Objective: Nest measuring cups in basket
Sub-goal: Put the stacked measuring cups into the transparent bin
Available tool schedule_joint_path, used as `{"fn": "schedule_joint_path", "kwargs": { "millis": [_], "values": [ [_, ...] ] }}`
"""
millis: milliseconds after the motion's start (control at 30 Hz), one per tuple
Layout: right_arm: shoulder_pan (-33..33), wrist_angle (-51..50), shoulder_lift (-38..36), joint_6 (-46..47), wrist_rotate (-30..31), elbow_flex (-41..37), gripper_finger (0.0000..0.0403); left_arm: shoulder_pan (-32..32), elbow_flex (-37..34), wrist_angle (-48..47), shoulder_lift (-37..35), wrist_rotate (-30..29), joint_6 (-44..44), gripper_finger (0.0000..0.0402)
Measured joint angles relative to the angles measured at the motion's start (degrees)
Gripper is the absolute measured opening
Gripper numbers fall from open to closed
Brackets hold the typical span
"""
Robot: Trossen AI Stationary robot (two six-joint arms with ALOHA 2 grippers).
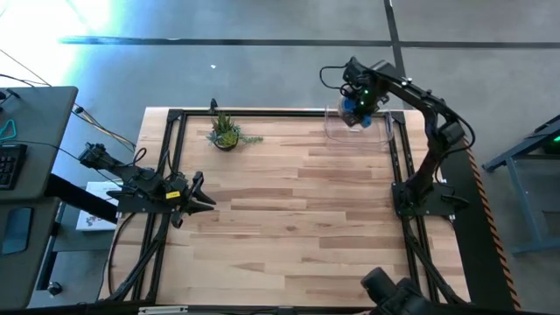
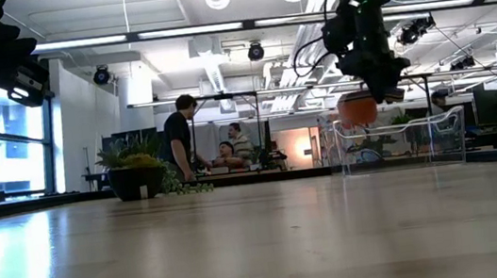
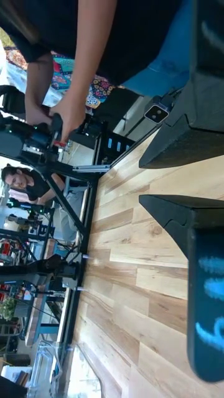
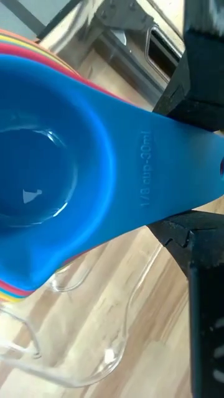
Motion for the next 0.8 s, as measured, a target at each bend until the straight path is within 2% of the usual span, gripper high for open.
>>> {"fn": "schedule_joint_path", "kwargs": {
  "millis": [200, 400, 567, 800],
  "values": [
    [0.25, 0.24, 0.64, -0.95, -0.42, -0.93, 0.0135, -0.01, 0.0, 0.02, -0.01, -0.01, 0.0, 0.007],
    [0.52, 7.94, -2.66, 0.43, -2.47, -10.54, 0.0135, -0.02, 0.0, 0.02, 0.0, 0.0, -0.01, 0.007],
    [0.39, 9.77, -3.72, -1.12, -2.8, -14.42, 0.0135, -0.01, 0.0, 0.01, 0.0, 0.0, 0.0, 0.007],
    [0.39, 17.65, -3.76, -2.98, -3.1, -21.32, 0.0135, -0.01, 0.0, 0.01, -0.01, 0.0, -0.01, 0.007]
  ]
}}
